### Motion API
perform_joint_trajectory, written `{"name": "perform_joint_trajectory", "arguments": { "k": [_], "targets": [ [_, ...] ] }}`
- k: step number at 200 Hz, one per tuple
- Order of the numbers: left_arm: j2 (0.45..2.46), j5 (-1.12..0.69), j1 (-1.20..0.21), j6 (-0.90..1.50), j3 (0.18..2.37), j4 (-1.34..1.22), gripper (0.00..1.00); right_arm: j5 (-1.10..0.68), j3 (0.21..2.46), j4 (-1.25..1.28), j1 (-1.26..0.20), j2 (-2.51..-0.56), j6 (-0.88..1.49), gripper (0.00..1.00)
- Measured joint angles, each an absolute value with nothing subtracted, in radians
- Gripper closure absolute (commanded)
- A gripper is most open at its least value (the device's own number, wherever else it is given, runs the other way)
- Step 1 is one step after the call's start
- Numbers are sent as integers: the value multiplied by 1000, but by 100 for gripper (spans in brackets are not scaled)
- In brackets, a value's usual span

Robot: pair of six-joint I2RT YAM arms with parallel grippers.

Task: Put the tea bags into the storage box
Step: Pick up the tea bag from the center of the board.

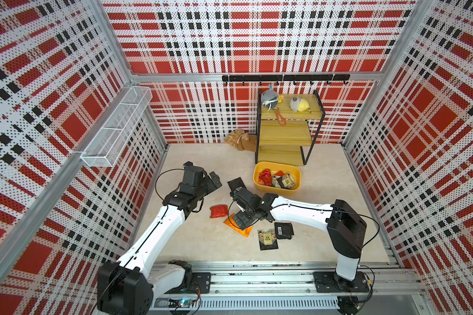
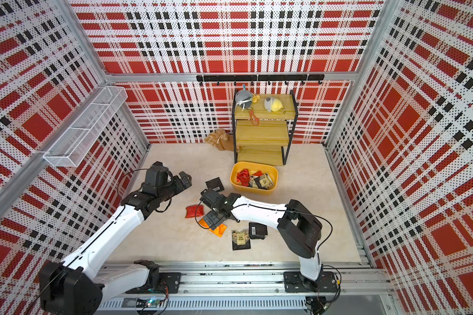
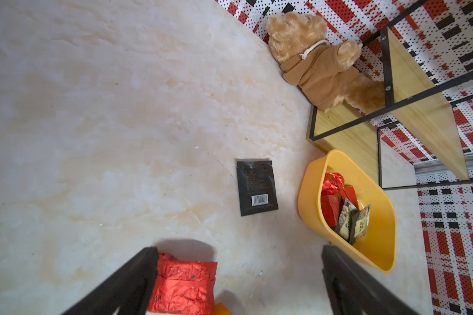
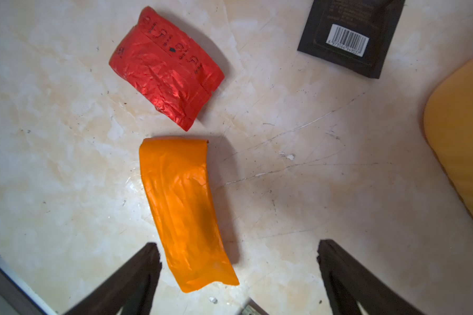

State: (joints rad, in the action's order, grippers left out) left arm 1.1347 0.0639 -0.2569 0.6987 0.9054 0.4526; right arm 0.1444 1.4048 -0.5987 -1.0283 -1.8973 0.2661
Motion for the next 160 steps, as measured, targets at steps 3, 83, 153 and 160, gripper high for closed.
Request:
{"name": "perform_joint_trajectory", "arguments": {
  "k": [3, 83, 153, 160],
  "targets": [
    [1131, 65, -254, 698, 902, 454, 1, 144, 1412, -599, -1029, -1904, 263, 4],
    [1078, 54, -171, 693, 830, 494, 1, 93, 1499, -616, -1079, -2016, 216, 3],
    [1078, 44, -170, 689, 818, 503, 1, 88, 1543, -660, -1082, -2095, 193, 13],
    [1079, 42, -170, 689, 818, 503, 1, 90, 1545, -664, -1081, -2099, 191, 16]
  ]
}}
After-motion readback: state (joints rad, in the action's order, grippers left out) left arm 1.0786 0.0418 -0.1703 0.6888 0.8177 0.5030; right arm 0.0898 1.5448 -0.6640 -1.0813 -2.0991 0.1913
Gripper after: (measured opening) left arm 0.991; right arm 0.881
